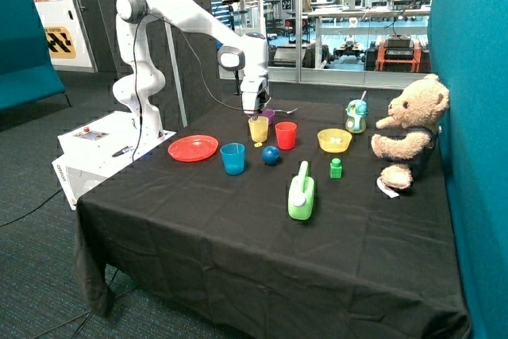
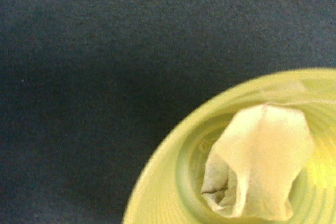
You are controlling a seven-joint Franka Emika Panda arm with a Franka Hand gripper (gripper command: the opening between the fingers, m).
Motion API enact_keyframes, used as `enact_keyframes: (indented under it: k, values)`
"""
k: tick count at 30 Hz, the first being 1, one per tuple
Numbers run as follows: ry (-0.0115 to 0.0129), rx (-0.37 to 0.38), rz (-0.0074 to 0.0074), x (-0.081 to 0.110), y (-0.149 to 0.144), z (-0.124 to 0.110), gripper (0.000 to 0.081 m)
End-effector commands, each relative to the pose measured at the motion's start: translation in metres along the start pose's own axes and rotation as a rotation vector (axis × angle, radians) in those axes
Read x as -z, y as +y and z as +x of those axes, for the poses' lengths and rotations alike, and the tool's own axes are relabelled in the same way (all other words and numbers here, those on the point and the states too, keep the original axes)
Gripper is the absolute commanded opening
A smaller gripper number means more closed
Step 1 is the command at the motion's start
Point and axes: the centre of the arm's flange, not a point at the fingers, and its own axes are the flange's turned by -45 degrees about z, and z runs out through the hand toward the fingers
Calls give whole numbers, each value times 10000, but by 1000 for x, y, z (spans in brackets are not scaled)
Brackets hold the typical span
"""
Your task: Prepare two cups of tea
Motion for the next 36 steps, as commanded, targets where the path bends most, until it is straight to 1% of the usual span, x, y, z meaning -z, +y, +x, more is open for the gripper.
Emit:
enact_keyframes:
  k: [1,6,14,20,28,36]
  values:
    - [-75,5,22,10,5,1,489]
    - [-75,82,23,21,10,-1,445]
    - [-75,130,23,33,14,-7,414]
    - [-75,364,24,40,15,-13,402]
    - [-74,493,24,46,21,-19,395]
    - [-74,427,24,47,31,-19,392]
